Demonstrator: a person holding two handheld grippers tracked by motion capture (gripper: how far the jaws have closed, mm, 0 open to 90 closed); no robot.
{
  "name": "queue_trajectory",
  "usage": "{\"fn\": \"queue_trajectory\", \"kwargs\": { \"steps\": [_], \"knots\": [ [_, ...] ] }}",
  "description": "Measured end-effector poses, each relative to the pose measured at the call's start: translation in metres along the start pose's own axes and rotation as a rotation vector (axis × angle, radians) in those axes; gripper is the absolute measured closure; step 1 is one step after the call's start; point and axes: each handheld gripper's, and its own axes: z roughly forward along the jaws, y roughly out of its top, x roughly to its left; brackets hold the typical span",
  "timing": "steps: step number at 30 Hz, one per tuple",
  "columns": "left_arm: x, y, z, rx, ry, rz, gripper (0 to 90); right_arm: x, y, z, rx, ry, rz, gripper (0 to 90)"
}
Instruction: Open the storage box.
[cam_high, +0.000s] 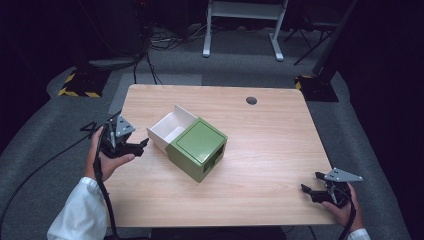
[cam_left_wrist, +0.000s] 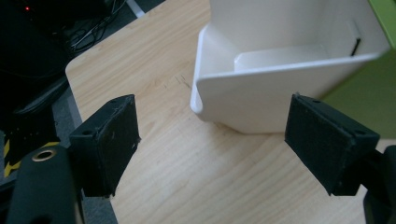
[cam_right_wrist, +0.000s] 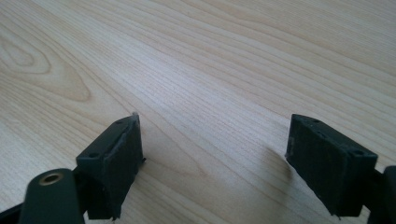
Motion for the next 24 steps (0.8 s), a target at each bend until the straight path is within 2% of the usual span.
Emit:
{"fn": "queue_trajectory", "kwargs": {
  "steps": [2, 5, 7, 10, 14, 20, 24],
  "knots": [
    [-0.006, -0.008, 0.0, 0.009, -0.014, 0.007, 17.9, 0.0, 0.0, 0.0, 0.0, 0.0, 0.0, 18.6],
    [-0.019, -0.021, 0.007, 0.07, 0.002, 0.044, 17.7, 0.0, 0.0, 0.0, 0.0, 0.001, 0.001, 18.6],
    [-0.026, -0.03, 0.01, 0.084, -0.007, 0.043, 17.6, 0.0, 0.0, 0.0, 0.0, 0.002, 0.001, 18.6],
    [-0.035, -0.041, 0.014, 0.092, -0.029, 0.037, 17.6, 0.0, 0.0, 0.0, 0.001, 0.001, 0.001, 18.6],
    [-0.044, -0.054, 0.018, 0.095, -0.07, 0.004, 17.4, 0.0, 0.0, 0.0, -0.001, -0.001, -0.002, 18.6],
    [-0.056, -0.075, 0.031, 0.173, -0.113, -0.002, 18.8, 0.0, 0.0, 0.0, -0.002, -0.002, -0.003, 18.6],
    [-0.056, -0.085, 0.032, 0.149, -0.147, -0.045, 19.3, 0.0, 0.0, 0.0, -0.001, -0.002, -0.002, 18.6]
  ]
}}
